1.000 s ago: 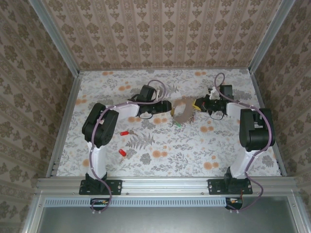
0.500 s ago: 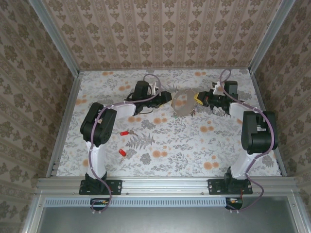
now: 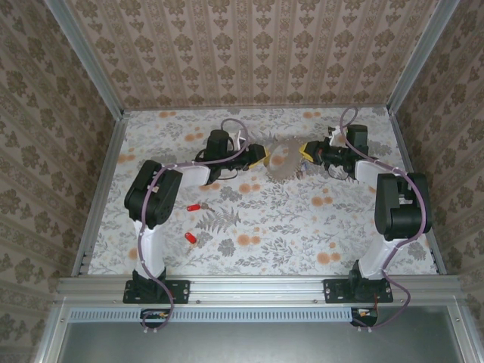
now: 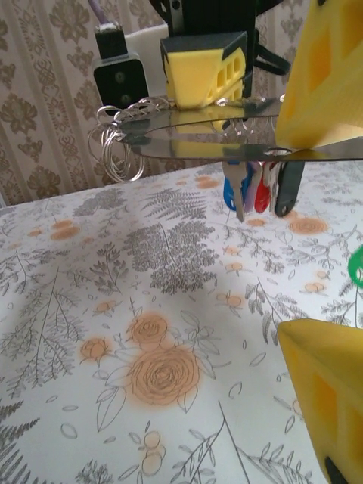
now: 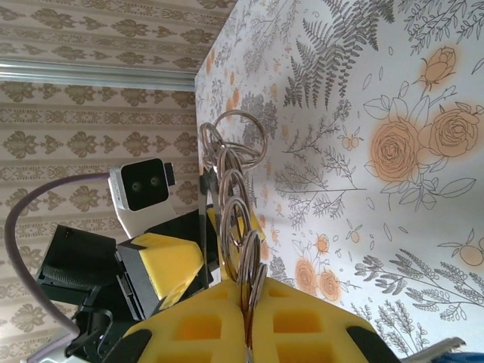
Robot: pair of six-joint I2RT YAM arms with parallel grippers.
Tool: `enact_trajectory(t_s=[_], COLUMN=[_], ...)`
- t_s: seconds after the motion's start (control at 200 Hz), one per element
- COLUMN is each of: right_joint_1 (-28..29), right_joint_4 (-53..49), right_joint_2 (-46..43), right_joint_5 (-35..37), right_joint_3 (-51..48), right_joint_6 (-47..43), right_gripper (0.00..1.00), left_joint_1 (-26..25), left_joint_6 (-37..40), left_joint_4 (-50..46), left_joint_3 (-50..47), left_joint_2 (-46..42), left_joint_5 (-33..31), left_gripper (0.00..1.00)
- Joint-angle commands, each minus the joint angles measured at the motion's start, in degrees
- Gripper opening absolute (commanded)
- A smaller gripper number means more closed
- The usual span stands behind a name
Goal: Put the keys on the keyring
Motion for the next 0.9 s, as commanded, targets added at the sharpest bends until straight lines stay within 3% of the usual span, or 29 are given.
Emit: enact_trajectory(t_s=[0.0,0.265,0.41,0.525,0.73,0.895], right_joint_1=[-0.12,-0.12,-0.03,-0.03,-0.20,-1.58], right_joint_4=[4.04,6.67,7.22,7.12,-0.18,-12.23], right_joint_2=[-2.54,-1.78,-1.74,-2.04,-5.29,-11.91], right_joint_5=[-3.73,-4.52,-4.55,-4.85,-2.05,3.92], right_joint_3=[-0.08,0.60,1.03,1.53,2.54,4.39], right_joint_6=[2.57,4.77,5.36,5.35,0.14,-8.31], right_gripper=[0.09,0.10,0.11,0.12,0.19,0.37], left_joint_1=[-0.59,-0.79,-0.79,-0.70,0.04,0.75], left_joint_6=[-3.40,-11.43,-11.97,-12.44,-8.93,1.74], left_joint_4=[4.34,15.18,14.95,15.64,13.47,0.96], left_joint_3=[2.72,2.84,2.77,2.55,2.44,3.47], left_joint_2=[0.04,1.91,1.52,0.73,-4.31,-12.04], left_joint_5=[3.97,6.17,6.68,6.85,6.22,5.20], left_gripper=[0.51,0.30,0.17,0.00,0.00,0.00])
